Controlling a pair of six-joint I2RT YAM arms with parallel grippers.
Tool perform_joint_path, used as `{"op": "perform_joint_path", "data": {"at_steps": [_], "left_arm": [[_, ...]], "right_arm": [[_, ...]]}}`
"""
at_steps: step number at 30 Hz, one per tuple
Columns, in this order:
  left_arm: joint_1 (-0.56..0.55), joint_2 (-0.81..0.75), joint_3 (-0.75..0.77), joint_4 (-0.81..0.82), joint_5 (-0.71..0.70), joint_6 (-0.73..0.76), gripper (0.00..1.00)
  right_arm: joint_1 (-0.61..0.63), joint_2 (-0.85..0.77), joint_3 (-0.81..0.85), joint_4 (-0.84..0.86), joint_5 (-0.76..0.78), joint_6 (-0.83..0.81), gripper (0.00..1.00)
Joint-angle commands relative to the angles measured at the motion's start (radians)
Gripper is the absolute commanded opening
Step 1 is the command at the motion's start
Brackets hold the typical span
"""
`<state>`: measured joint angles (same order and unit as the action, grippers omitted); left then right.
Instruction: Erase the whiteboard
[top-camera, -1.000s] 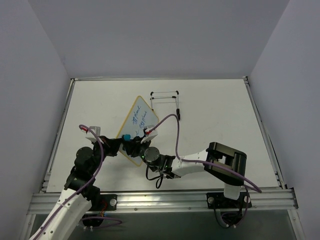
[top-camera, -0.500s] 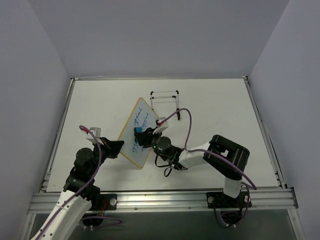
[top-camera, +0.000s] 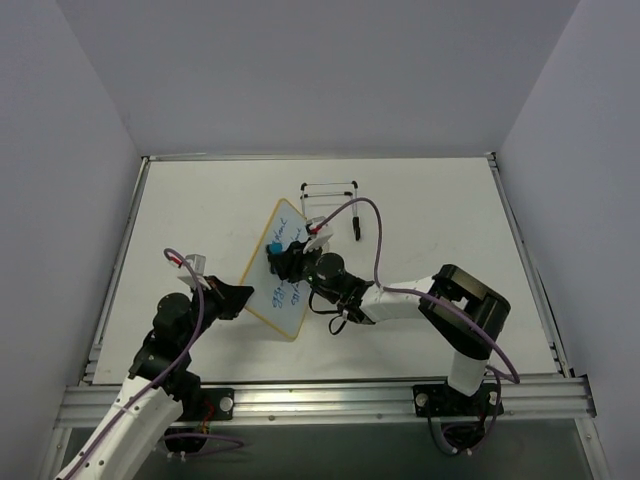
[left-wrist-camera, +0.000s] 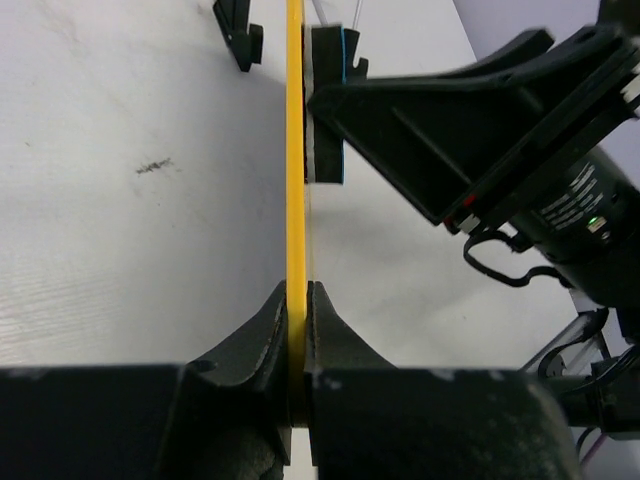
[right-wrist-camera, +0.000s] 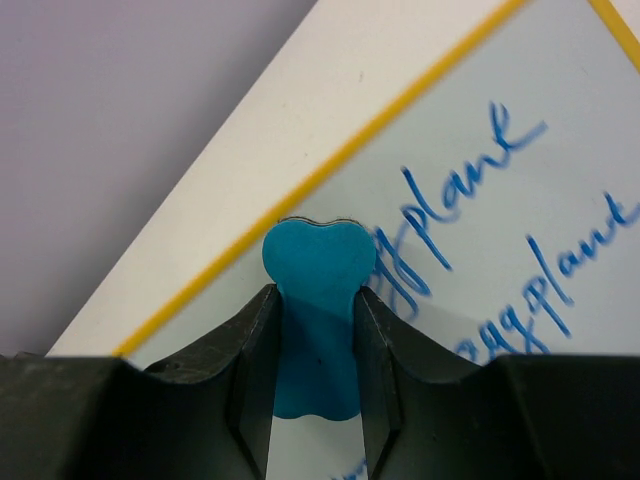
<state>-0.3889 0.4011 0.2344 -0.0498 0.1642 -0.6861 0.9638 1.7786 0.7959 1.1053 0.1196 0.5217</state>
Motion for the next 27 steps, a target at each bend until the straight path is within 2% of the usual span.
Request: {"op": "perform_joint_path", "data": {"at_steps": [1, 10, 15, 19, 22, 24, 27], "left_arm": [[-0.056, 0.025, 0.020, -0.032, 0.199, -0.007, 0.02], [-0.097, -0.007, 0.031, -0.088, 0.159, -0.024, 0.02], [-0.107, -0.004, 0.039, -0.105, 0.141, -0.007, 0.02], [-0.117, 0.015, 0.049, -0.105, 0.127, 0.011, 0.02], [-0.119, 0.028, 0.051, -0.088, 0.138, 0.017, 0.02], [-0.120, 0.039, 0.051, -0.082, 0.140, 0.022, 0.02], [-0.120, 0.044, 0.051, -0.071, 0.143, 0.025, 0.02]], "right_arm": [[-0.003, -0.065, 0.065, -0.030, -0.066, -0.061, 0.05], [-0.105, -0.027, 0.043, -0.038, -0.107, -0.040, 0.05], [-0.140, -0.013, -0.050, 0.007, -0.063, 0.024, 0.05], [-0.175, -0.033, -0.112, -0.036, 0.009, 0.058, 0.04], [-0.181, -0.038, -0.104, -0.076, 0.003, 0.049, 0.04], [-0.171, -0.036, -0.100, -0.052, -0.058, 0.049, 0.04], [-0.107, -0.031, -0.101, -0.012, -0.083, 0.057, 0.04]]}}
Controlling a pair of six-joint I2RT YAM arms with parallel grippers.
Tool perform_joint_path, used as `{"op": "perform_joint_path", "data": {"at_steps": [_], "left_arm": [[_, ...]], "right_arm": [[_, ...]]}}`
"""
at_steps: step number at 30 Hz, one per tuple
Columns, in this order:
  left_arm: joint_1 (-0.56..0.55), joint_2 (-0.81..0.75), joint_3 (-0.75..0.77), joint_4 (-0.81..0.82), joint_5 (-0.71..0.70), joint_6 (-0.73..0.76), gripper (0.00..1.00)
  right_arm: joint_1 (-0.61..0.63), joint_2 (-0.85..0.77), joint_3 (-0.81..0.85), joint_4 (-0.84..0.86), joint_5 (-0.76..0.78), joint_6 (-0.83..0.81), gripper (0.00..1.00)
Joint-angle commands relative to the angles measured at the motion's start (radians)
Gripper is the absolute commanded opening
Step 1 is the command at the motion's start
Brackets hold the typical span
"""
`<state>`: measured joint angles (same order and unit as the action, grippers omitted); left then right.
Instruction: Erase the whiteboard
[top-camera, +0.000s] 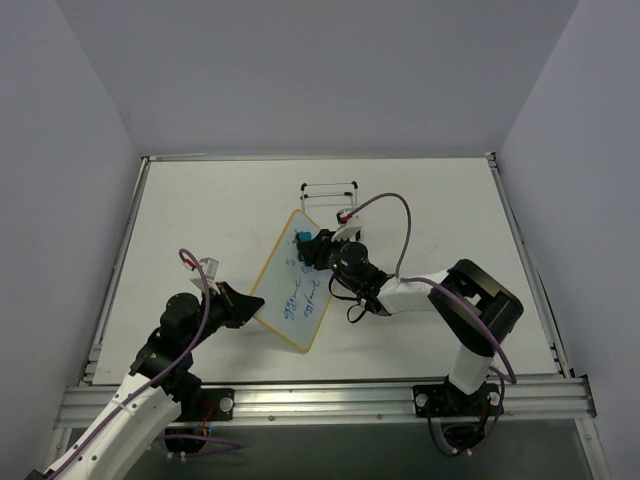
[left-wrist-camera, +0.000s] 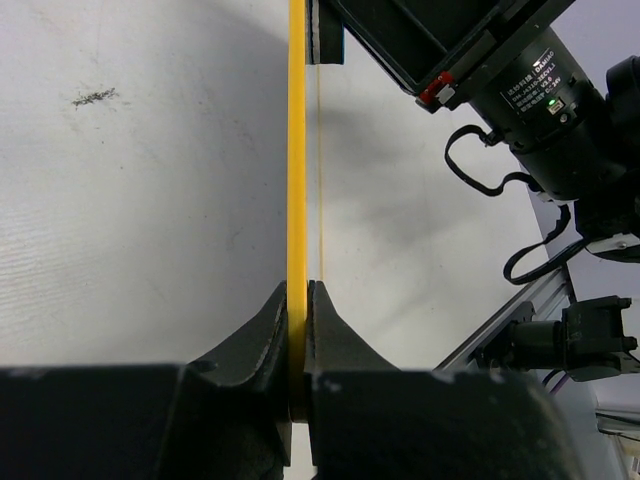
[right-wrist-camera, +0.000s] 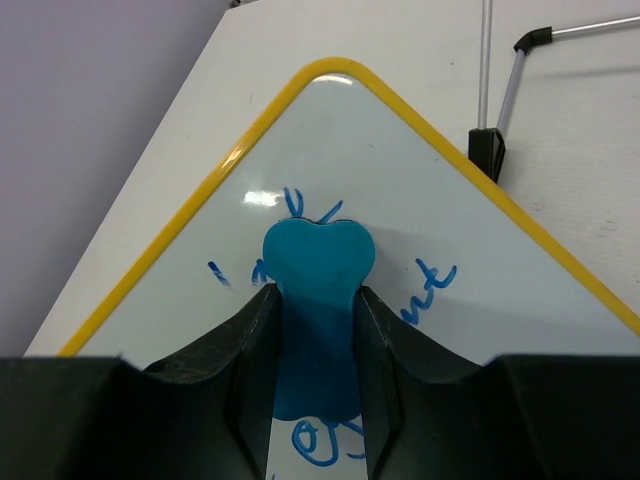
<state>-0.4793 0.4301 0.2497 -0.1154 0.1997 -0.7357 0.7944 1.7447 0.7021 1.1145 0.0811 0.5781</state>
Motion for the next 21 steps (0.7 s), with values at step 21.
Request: {"op": "perform_joint_path", "data": {"at_steps": [21], "left_arm": [[-0.048, 0.013, 0.031, 0.013, 0.136, 0.075, 0.02]], "right_arm": [[0.029, 0.019, 0.141, -0.226, -0.035, -0.050, 0.03]]}}
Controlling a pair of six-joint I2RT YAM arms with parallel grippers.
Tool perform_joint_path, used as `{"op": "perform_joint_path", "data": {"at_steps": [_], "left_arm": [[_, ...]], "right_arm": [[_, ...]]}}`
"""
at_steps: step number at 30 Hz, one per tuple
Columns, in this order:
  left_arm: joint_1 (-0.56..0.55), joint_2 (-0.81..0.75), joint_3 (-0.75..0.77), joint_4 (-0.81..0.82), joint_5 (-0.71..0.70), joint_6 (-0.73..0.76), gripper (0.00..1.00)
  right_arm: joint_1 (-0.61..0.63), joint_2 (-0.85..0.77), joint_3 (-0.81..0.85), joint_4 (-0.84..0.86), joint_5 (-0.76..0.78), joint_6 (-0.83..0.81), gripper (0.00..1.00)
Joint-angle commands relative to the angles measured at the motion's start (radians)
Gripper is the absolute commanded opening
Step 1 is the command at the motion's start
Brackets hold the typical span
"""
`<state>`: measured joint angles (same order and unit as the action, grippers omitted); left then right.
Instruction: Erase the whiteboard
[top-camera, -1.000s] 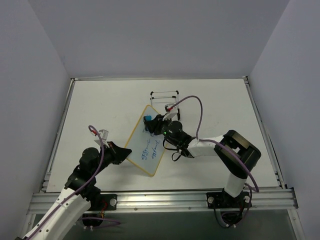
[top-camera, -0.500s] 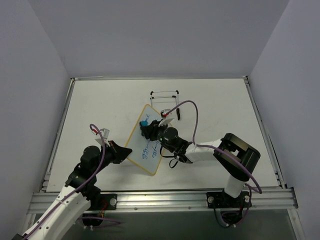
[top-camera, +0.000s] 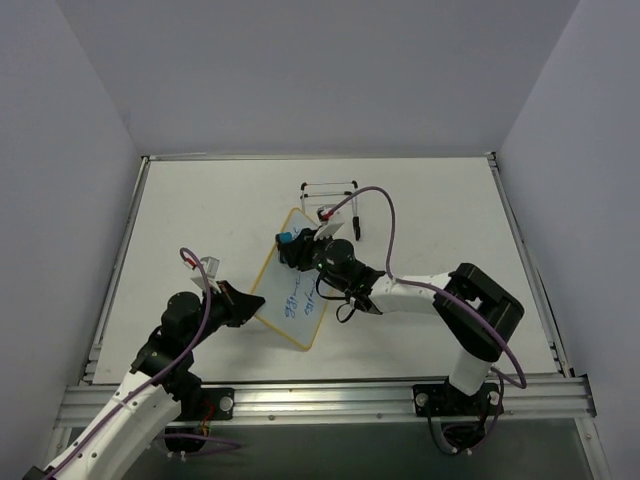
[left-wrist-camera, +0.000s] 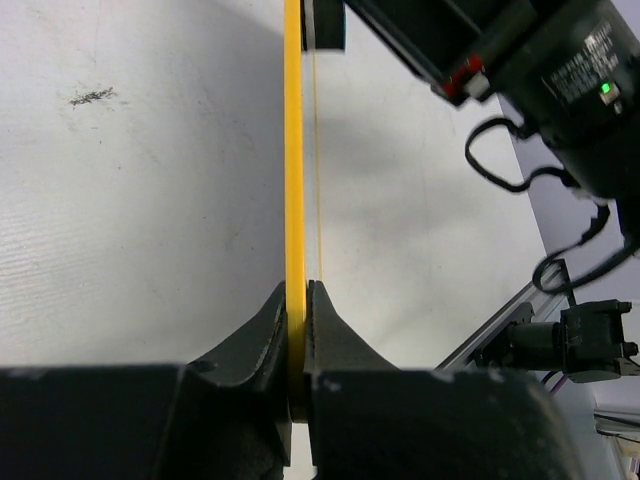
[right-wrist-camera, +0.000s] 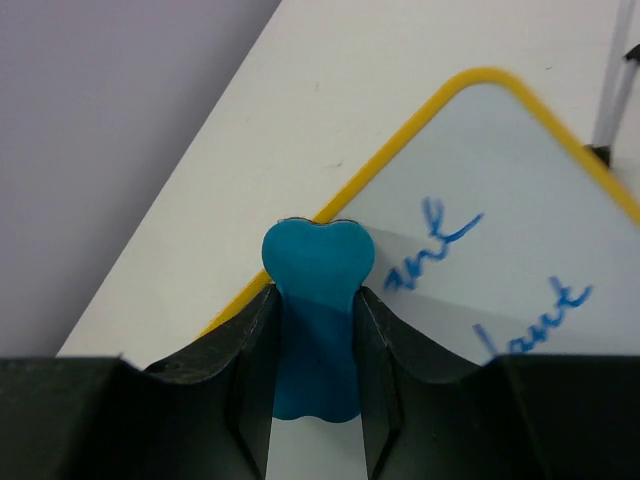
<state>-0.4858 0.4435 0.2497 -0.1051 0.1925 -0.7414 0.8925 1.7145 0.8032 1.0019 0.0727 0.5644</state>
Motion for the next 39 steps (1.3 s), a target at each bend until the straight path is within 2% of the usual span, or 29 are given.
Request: {"op": "perform_joint_path", "data": {"at_steps": [1, 9, 13, 21, 25, 30, 39], "left_arm": [[-0.043, 0.000, 0.033, 0.001, 0.142, 0.080, 0.02], [-0.054, -0.003, 0.034, -0.004, 0.137, 0.082, 0.02], [-0.059, 0.007, 0.033, 0.001, 0.139, 0.083, 0.02], [-0.068, 0.006, 0.034, -0.001, 0.136, 0.086, 0.02], [-0.068, 0.006, 0.034, -0.001, 0.131, 0.088, 0.02], [-0.068, 0.001, 0.037, -0.004, 0.131, 0.088, 0.02], [-0.069, -0.002, 0.037, -0.005, 0.125, 0.089, 0.02]], "right_arm": [[-0.085, 0.059, 0.050, -0.134, -0.034, -0.043, 0.03], [-0.219, 0.152, 0.160, -0.167, -0.178, -0.083, 0.03], [-0.219, 0.158, 0.206, -0.203, -0.227, -0.110, 0.03], [-0.228, 0.151, 0.254, -0.263, -0.226, -0.118, 0.02], [-0.196, 0.114, 0.186, -0.208, -0.197, -0.101, 0.02], [-0.196, 0.076, 0.016, -0.088, -0.137, -0.006, 0.02], [-0.198, 0.096, -0.151, 0.043, -0.094, 0.088, 0.02]]}}
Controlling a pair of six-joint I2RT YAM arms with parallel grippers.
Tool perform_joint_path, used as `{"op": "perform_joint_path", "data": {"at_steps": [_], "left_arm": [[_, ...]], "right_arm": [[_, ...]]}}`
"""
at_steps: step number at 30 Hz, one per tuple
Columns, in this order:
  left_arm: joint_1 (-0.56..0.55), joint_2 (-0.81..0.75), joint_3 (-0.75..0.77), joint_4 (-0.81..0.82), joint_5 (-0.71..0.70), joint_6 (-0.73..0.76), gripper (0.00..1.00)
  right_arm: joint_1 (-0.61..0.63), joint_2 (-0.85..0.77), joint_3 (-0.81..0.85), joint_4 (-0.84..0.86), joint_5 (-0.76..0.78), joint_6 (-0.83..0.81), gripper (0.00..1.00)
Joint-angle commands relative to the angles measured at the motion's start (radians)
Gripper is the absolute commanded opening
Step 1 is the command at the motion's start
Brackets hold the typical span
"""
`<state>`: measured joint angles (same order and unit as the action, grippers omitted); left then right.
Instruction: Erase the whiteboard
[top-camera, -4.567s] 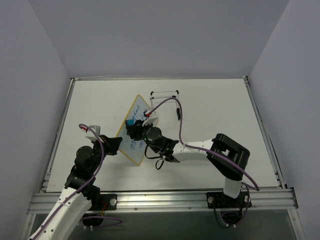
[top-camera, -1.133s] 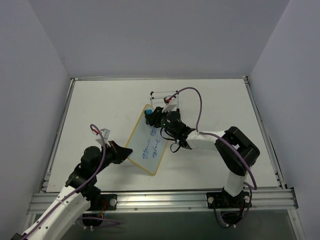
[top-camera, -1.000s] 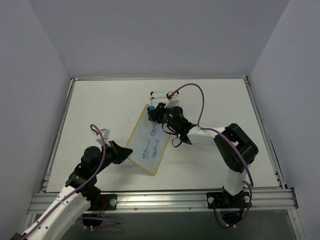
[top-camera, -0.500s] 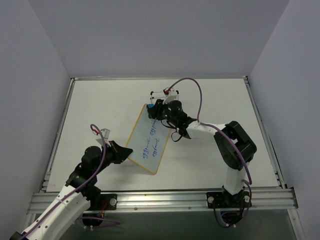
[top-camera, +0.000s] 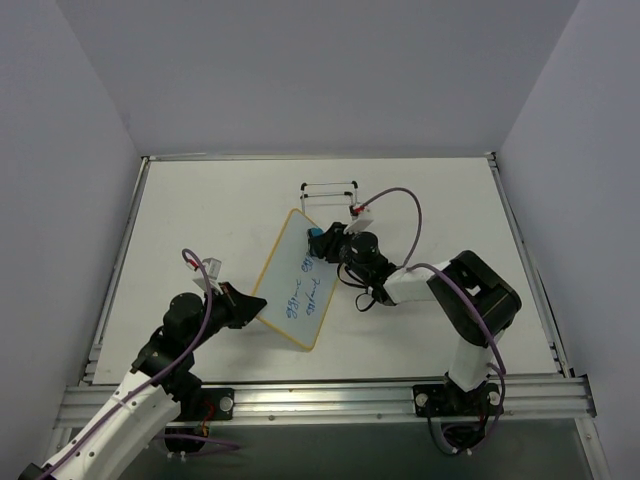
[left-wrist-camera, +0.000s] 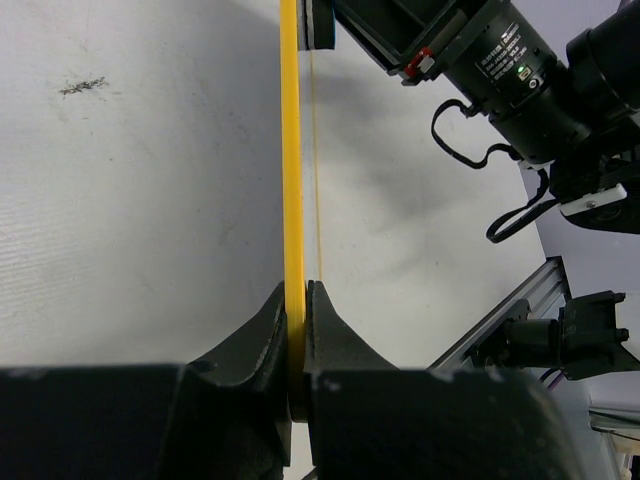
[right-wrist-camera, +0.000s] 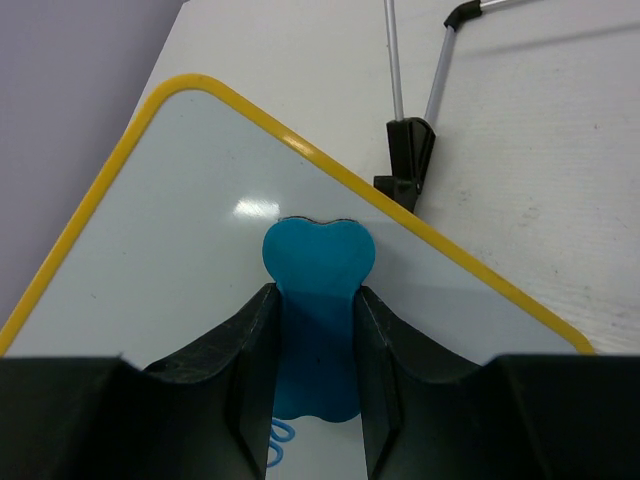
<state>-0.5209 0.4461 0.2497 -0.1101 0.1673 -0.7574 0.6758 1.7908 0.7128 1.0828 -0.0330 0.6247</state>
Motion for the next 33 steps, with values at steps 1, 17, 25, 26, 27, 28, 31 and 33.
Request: {"op": "perform_joint_path", "data": {"at_steps": [1, 17, 25, 26, 27, 28, 31, 33], "left_arm": [[-0.034, -0.004, 0.039, 0.000, 0.150, 0.105, 0.02], [-0.034, -0.007, 0.037, 0.000, 0.152, 0.104, 0.02], [-0.034, -0.024, 0.037, -0.010, 0.147, 0.102, 0.02], [-0.034, -0.027, 0.036, -0.010, 0.146, 0.102, 0.02], [-0.036, -0.027, 0.036, -0.011, 0.146, 0.101, 0.02], [-0.036, -0.029, 0.037, -0.011, 0.146, 0.101, 0.02], [-0.037, -0.027, 0.037, -0.011, 0.146, 0.101, 0.02], [-0.036, -0.027, 0.036, -0.010, 0.146, 0.101, 0.02]], "right_arm": [[0.019, 0.019, -0.068, -0.029, 0.019, 0.030, 0.02], [0.318, -0.070, -0.056, 0.057, 0.097, -0.039, 0.02], [0.255, -0.050, -0.093, -0.110, 0.223, 0.068, 0.01], [0.251, -0.059, -0.108, -0.127, 0.252, 0.084, 0.01], [0.243, -0.071, -0.143, -0.135, 0.268, 0.117, 0.01], [0.242, -0.071, -0.162, -0.138, 0.281, 0.134, 0.01], [0.222, -0.093, -0.229, -0.144, 0.318, 0.187, 0.02], [0.200, -0.091, -0.254, -0.135, 0.306, 0.205, 0.01]]}}
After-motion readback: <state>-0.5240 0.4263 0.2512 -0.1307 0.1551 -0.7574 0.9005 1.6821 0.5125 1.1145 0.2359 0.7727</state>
